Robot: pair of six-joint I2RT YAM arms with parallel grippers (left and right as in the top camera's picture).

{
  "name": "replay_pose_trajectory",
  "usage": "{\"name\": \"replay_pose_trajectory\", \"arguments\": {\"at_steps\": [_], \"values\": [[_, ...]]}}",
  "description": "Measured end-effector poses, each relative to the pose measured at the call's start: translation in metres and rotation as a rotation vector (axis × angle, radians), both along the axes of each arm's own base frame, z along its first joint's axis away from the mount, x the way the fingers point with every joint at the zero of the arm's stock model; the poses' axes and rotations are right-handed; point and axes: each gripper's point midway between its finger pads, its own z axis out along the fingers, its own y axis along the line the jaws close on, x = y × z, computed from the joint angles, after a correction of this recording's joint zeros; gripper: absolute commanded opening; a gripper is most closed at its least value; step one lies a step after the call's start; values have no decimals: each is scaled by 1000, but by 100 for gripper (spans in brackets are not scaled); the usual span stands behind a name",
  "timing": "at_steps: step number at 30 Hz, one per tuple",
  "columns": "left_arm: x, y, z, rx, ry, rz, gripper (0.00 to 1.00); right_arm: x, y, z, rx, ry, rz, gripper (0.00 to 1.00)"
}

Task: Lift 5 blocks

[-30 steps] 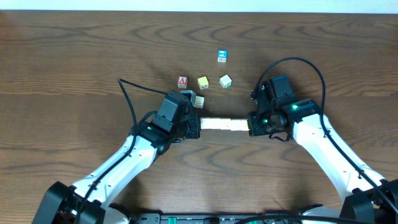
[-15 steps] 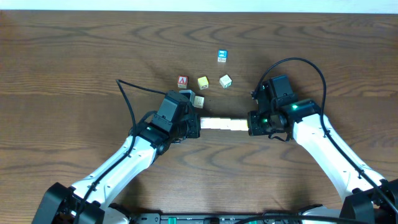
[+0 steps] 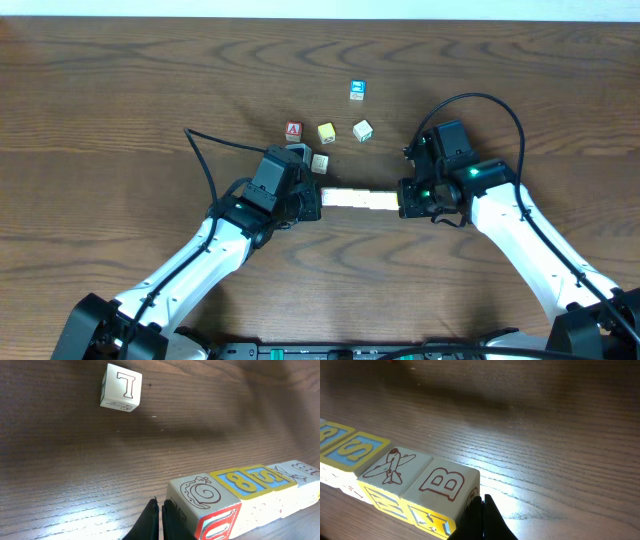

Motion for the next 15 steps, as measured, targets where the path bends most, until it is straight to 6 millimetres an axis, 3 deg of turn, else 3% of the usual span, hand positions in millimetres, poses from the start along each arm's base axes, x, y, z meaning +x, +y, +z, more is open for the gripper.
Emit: {"name": "replay_pose_trajectory", "arguments": {"at_steps": [15], "values": [[1, 3, -1, 5, 11, 36, 7, 10, 5, 13, 20, -33, -3, 1]]}}
